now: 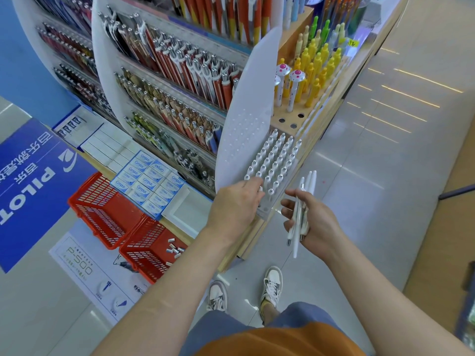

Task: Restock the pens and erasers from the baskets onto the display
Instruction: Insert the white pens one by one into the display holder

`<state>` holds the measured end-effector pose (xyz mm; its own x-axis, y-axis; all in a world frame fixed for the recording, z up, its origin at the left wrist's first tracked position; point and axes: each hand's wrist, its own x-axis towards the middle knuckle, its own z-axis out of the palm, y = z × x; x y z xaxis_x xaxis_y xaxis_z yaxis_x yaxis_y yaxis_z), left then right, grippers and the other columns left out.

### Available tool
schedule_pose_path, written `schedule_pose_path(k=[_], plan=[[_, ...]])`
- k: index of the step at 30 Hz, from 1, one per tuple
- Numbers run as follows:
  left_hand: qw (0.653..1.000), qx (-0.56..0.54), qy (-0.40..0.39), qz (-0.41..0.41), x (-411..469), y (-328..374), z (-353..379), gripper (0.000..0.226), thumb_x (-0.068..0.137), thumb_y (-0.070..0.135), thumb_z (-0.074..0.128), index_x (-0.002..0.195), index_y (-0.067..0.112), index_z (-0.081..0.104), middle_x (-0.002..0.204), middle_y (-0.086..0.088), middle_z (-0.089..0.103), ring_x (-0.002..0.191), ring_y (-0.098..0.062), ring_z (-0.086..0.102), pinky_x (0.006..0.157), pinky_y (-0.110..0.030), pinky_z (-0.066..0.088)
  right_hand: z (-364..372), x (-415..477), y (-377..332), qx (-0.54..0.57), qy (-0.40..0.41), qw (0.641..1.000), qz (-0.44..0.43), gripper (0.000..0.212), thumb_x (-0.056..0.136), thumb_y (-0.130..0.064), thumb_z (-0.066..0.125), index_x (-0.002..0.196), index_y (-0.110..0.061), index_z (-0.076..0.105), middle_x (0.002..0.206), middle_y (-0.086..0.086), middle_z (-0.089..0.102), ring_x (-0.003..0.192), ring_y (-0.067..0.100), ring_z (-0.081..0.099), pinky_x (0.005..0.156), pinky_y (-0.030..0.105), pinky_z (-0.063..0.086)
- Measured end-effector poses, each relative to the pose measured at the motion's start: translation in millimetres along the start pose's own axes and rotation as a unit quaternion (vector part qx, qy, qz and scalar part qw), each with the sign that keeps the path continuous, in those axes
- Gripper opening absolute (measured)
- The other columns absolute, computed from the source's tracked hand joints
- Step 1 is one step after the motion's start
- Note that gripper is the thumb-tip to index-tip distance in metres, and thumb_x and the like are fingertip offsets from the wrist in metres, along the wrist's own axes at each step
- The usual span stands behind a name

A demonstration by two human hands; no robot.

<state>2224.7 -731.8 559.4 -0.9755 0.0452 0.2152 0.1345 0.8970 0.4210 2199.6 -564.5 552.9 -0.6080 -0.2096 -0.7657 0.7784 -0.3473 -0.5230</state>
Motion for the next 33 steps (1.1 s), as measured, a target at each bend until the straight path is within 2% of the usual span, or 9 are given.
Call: schedule_pose_path(k=[6,11,14,19,21,25,28,30,33], plan=[[0.999,0.031,0.013,0.023,-2,-4,17,0.020,0.090,0.023,0.045,0.090,0.013,0.062,0.062,0.000,0.058,0.055,-0.022,0.058,0.043,-0.032,0.045,4,-5,0,0.027,-0.026,0.999,-0.007,0.015,0.094,-0.024,0.058,0.100,-0.010,0.062,0.075,0.007,0.056,0.065,0.019,0.056,0.050,0.026,0.046],[0.999,0.023,0.026,-0.006,-2,4,3,0.017,0.083,0.023,0.062,0.096,0.013,0.065,0.064,-0.001,0.063,0.055,-0.025,0.060,0.044,-0.030,0.048,10,-13,-6,0.072,-0.043,0.996,-0.034,0.018,0.093,-0.029,0.059,0.093,-0.013,0.051,0.059,0.002,0.045,0.052,0.016,0.048,0.045,0.024,0.044],[0.996,-0.036,0.054,-0.054,-16,25,-16,0.023,0.089,0.031,0.055,0.104,0.017,0.066,0.078,0.002,0.067,0.065,-0.018,0.061,0.055,-0.033,0.052,18,-17,-12,0.103,-0.041,0.992,-0.055,0.021,0.091,-0.031,0.061,0.089,-0.016,0.046,0.057,-0.001,0.038,0.048,0.013,0.042,0.042,0.022,0.040],[0.965,-0.175,-0.085,-0.174,-37,66,-32,0.033,0.078,0.055,0.064,0.104,0.038,0.058,0.074,0.010,0.063,0.067,-0.005,0.059,0.068,-0.028,0.050,33,-24,-14,0.146,-0.036,0.986,-0.078,0.027,0.091,-0.037,0.059,0.080,-0.017,0.045,0.058,-0.002,0.033,0.046,0.011,0.037,0.041,0.020,0.035],[0.965,-0.166,-0.078,-0.188,-38,68,-34,0.035,0.077,0.049,0.068,0.108,0.037,0.060,0.075,0.009,0.065,0.067,-0.008,0.062,0.069,-0.028,0.051,38,-26,-14,0.160,-0.027,0.983,-0.082,0.031,0.090,-0.043,0.059,0.080,-0.017,0.045,0.058,-0.002,0.035,0.046,0.011,0.037,0.042,0.020,0.035],[0.991,-0.059,-0.067,-0.101,-39,68,-37,0.015,0.091,0.034,0.055,0.093,0.023,0.066,0.062,-0.002,0.064,0.058,-0.025,0.058,0.054,-0.033,0.047,43,-26,-12,0.138,0.016,0.986,-0.093,0.043,0.088,-0.057,0.054,0.079,-0.016,0.045,0.058,-0.001,0.035,0.049,0.013,0.038,0.047,0.024,0.037],[0.993,-0.028,-0.051,-0.100,-43,66,-39,0.016,0.088,0.031,0.053,0.094,0.023,0.066,0.060,0.002,0.065,0.054,-0.020,0.060,0.050,-0.029,0.047,43,-24,-16,0.066,0.058,0.987,-0.137,0.046,0.091,-0.061,0.046,0.077,-0.017,0.045,0.054,-0.002,0.037,0.046,0.012,0.036,0.045,0.024,0.035],[0.967,-0.147,-0.066,-0.195,-45,62,-40,0.013,0.092,0.029,0.051,0.095,0.026,0.064,0.069,0.004,0.069,0.063,-0.014,0.066,0.061,-0.032,0.054,37,-26,-23,0.031,0.028,0.990,-0.134,0.049,0.089,-0.065,0.043,0.075,-0.018,0.045,0.052,-0.002,0.033,0.041,0.011,0.027,0.039,0.019,0.025],[0.871,-0.360,-0.066,-0.326,-42,59,-42,0.019,0.094,0.014,0.056,0.087,0.030,0.062,0.071,0.003,0.071,0.062,-0.010,0.068,0.063,-0.028,0.056,28,-31,-28,-0.044,-0.099,0.990,-0.095,0.034,0.088,-0.049,0.054,0.085,-0.015,0.053,0.052,-0.003,0.026,0.039,0.007,0.018,0.036,0.014,0.017]])
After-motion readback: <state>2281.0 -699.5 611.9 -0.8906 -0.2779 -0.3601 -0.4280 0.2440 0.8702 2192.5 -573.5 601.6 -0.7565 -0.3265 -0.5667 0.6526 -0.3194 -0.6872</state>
